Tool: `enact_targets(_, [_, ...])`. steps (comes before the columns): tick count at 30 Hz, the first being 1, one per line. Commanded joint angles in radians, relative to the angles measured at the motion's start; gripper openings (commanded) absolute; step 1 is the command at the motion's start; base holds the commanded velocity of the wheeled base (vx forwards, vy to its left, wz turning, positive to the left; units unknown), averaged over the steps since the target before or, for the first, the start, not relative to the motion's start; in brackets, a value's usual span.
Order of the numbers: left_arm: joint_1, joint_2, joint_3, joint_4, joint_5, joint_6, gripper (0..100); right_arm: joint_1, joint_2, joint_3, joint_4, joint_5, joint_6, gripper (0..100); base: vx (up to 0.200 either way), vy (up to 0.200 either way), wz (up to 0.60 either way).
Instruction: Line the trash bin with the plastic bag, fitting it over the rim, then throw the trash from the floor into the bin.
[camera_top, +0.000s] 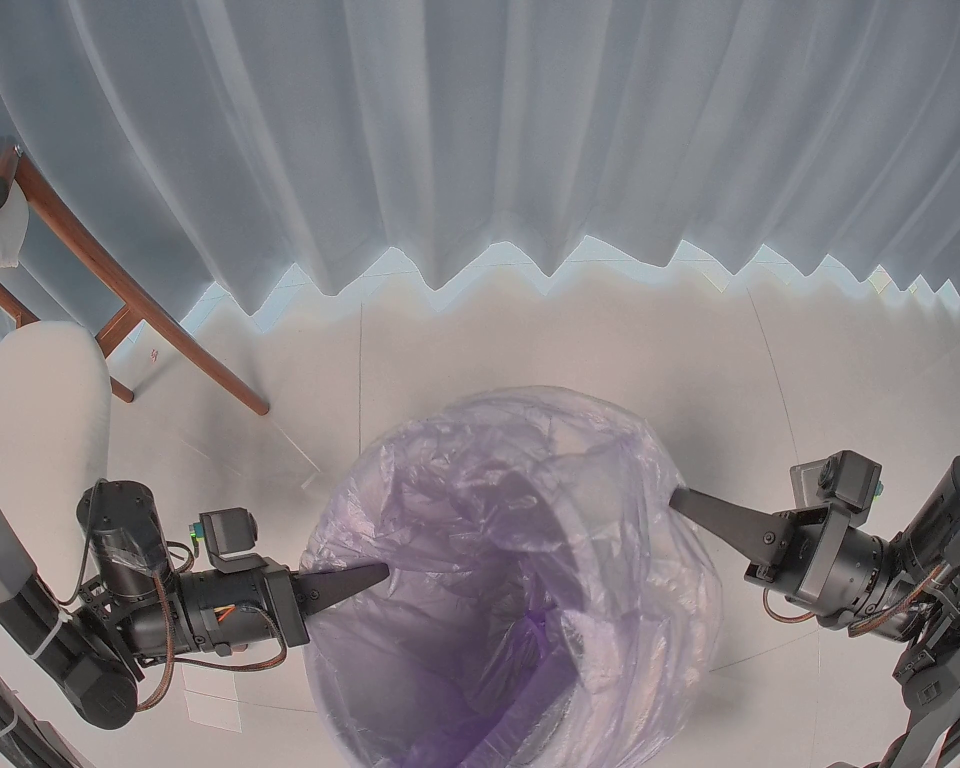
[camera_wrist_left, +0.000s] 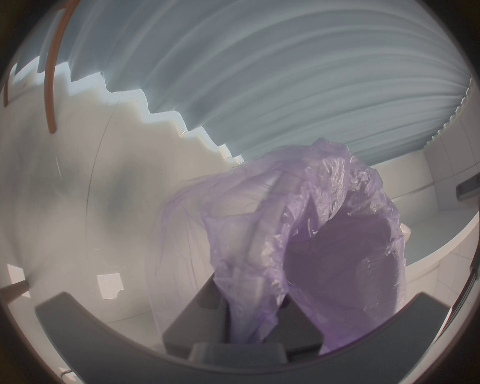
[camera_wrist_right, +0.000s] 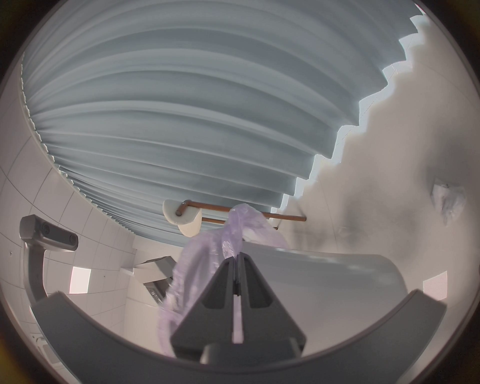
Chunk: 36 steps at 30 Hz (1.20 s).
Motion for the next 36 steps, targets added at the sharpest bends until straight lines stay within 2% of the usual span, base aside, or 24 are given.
enact_targets(1, [-0.001, -0.047, 0.017, -0.029, 0.0, -0.034, 0, -0.042, 0.013, -0.006, -0.016, 0.001, -0.001, 0, 0.0, 0.0, 0.0])
enact_targets(5, [0.001, -0.059, 0.02, -0.039, 0.0, -0.055, 0, -0.111, 0.028, -0.037, -0.016, 0.001, -0.001, 0, 0.0, 0.0, 0.0])
enact_targets(23, [0.011, -0.062, 0.014, -0.042, 0.0, -0.055, 0, -0.174, 0.051, -0.078, -0.016, 0.001, 0.0, 0, 0.0, 0.0, 0.0])
enact_targets(24, [0.011, -0.062, 0.014, -0.042, 0.0, -0.055, 0, -0.174, 0.051, -0.078, -0.016, 0.001, 0.0, 100, 0.0, 0.0, 0.0])
enact_targets(28, [0.013, -0.058, 0.006, -0.04, 0.0, -0.057, 0, -0.174, 0.04, -0.081, -0.016, -0.001, 0.036, 100, 0.0, 0.0, 0.0])
enact_targets(29, [0.019, -0.053, -0.007, -0.039, 0.006, -0.068, 0, -0.174, 0.033, -0.08, -0.015, 0.001, 0.074, 100, 0.0, 0.0, 0.0])
enact_targets(30, [0.038, -0.048, -0.047, -0.035, 0.046, -0.117, 0, -0.174, 0.019, -0.083, -0.015, 0.004, 0.129, 100, 0.0, 0.0, 0.0])
enact_targets(31, [0.038, -0.045, -0.07, -0.032, 0.086, -0.158, 0, -0.174, 0.01, -0.083, -0.015, 0.004, 0.149, 100, 0.0, 0.0, 0.0])
enact_targets(33, [0.038, -0.045, -0.07, -0.032, 0.086, -0.158, 0, -0.174, 0.01, -0.083, -0.015, 0.004, 0.149, 100, 0.0, 0.0, 0.0])
enact_targets(34, [0.016, -0.027, -0.167, -0.032, 0.241, -0.332, 0, -0.174, -0.01, -0.081, -0.013, 0.016, 0.161, 100, 0.0, 0.0, 0.0])
enact_targets(35, [0.013, -0.025, -0.171, -0.032, 0.247, -0.338, 0, -0.174, -0.01, -0.081, -0.013, 0.016, 0.161, 100, 0.0, 0.0, 0.0])
enact_targets(36, [-0.008, -0.005, -0.211, -0.037, 0.301, -0.398, 0, -0.174, -0.012, -0.078, -0.013, 0.018, 0.161, 100, 0.0, 0.0, 0.0])
